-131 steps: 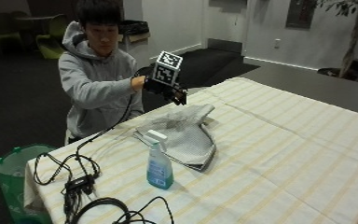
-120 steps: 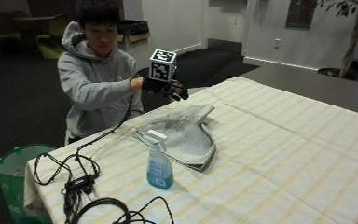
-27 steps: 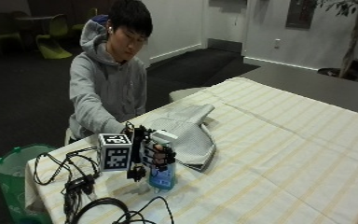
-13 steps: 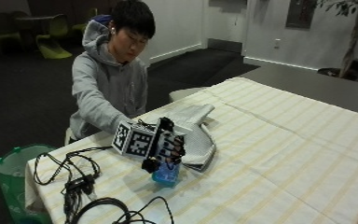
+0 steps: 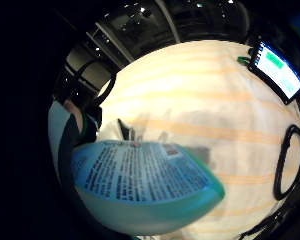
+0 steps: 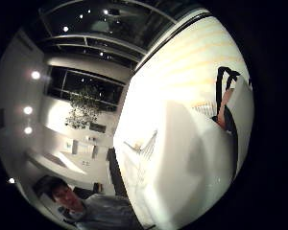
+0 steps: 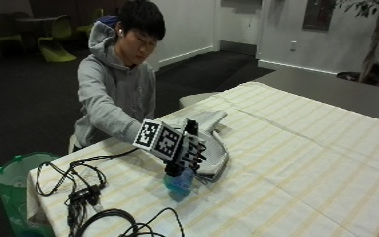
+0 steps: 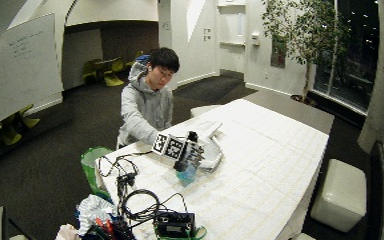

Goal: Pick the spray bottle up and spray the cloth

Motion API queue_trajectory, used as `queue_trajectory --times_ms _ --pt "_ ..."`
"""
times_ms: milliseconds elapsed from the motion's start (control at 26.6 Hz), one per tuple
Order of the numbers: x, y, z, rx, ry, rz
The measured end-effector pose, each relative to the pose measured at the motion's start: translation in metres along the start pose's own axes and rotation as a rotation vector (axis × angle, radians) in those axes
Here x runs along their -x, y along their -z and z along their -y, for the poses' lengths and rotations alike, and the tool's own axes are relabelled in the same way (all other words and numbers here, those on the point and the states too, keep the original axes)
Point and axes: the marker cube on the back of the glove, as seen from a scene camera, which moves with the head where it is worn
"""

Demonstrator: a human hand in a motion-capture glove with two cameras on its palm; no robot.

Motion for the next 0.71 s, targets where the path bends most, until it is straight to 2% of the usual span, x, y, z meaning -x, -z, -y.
queue_trajectory --times_ms 413,713 --pt "0.016 0.001 -0.001 0.118 0.006 -0.060" --pt "0.032 0.032 -0.004 0.222 -0.003 -0.148"
